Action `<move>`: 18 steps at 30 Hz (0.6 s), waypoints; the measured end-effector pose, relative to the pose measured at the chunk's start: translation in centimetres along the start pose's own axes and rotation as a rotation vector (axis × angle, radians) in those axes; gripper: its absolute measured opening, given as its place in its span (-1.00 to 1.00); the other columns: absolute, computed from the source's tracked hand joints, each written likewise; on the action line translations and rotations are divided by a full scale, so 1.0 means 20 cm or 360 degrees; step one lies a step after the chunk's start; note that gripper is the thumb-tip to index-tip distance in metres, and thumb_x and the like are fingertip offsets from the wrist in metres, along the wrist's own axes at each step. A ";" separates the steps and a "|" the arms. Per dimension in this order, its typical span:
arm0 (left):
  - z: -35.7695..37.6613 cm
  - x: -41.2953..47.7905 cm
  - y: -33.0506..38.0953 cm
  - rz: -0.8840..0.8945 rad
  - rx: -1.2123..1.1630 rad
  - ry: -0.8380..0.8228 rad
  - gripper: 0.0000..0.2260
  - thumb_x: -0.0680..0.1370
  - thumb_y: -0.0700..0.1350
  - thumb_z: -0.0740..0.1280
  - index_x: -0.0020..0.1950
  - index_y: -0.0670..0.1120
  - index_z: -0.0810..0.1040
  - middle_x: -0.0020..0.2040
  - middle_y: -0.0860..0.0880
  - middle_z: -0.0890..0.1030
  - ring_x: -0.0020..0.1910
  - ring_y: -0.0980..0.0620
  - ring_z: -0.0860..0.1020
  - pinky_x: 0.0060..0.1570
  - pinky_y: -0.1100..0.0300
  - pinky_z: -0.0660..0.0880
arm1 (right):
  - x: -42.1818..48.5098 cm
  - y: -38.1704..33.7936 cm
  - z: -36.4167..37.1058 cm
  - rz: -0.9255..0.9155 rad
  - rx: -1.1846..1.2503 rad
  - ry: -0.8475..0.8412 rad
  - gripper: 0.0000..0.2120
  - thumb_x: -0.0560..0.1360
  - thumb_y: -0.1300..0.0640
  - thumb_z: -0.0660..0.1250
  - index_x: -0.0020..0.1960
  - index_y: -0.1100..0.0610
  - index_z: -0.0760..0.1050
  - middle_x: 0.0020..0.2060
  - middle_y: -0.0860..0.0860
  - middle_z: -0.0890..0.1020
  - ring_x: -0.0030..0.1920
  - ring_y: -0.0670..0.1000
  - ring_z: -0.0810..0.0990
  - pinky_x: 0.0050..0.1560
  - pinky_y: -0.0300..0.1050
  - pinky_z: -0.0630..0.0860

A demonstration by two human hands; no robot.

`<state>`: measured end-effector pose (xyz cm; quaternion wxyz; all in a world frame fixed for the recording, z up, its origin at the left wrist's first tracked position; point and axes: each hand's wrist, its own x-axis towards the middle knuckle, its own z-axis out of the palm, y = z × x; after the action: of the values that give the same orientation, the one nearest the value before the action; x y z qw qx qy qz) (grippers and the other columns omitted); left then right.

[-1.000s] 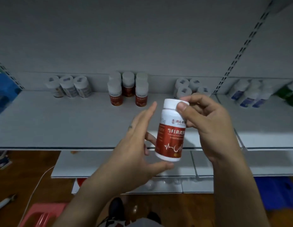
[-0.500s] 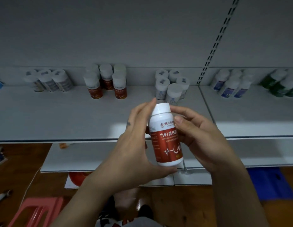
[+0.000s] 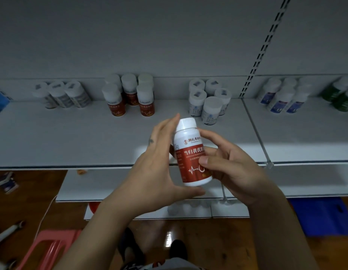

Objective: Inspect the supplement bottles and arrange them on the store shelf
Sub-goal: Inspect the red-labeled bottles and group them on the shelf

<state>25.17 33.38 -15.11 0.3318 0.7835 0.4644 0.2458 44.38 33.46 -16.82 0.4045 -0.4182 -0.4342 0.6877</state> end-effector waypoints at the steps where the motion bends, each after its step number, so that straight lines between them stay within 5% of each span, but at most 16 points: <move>1: 0.00 0.00 -0.01 -0.0011 0.0026 -0.0007 0.18 0.18 0.17 0.62 0.49 0.34 -0.20 0.42 0.39 -0.04 0.18 0.43 0.33 0.00 0.44 0.45 | 0.01 0.01 0.00 -0.0011 0.0000 0.0015 -0.39 0.40 0.22 0.39 0.42 0.01 0.36 0.12 0.21 0.66 0.13 0.23 0.64 0.09 0.07 0.57; 3: -0.01 0.01 -0.01 -0.0033 0.0089 -0.0032 0.20 0.20 0.14 0.63 0.51 0.31 -0.23 0.45 0.39 -0.13 0.20 0.51 0.27 0.10 0.32 0.49 | 0.02 0.02 0.01 -0.0033 0.0003 0.0056 -0.38 0.38 0.23 0.41 0.41 0.01 0.37 0.11 0.19 0.67 0.10 0.18 0.66 0.03 0.00 0.59; 6: -0.03 0.01 -0.02 -0.0047 0.0183 -0.0083 0.23 0.23 0.13 0.62 0.46 0.33 -0.35 0.44 0.38 -0.17 0.14 0.38 0.31 0.12 0.23 0.50 | 0.04 0.03 0.03 -0.0037 0.0046 0.0118 -0.36 0.34 0.25 0.43 0.39 0.03 0.38 0.11 0.19 0.66 0.09 0.18 0.66 0.02 0.00 0.60; 18: -0.08 -0.02 -0.03 0.0064 0.0179 -0.0046 0.25 0.20 0.19 0.60 0.53 0.23 -0.32 0.42 0.43 -0.18 0.28 0.40 0.16 0.26 0.25 0.33 | 0.04 0.02 0.10 -0.0101 0.0075 0.0087 -0.39 0.30 0.31 0.46 0.33 0.15 0.44 0.12 0.17 0.65 0.06 0.12 0.67 0.05 -0.01 0.62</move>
<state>23.61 33.76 -14.59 0.2888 0.8137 0.4567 0.2145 42.10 33.60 -16.89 0.4477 -0.4132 -0.4198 0.6728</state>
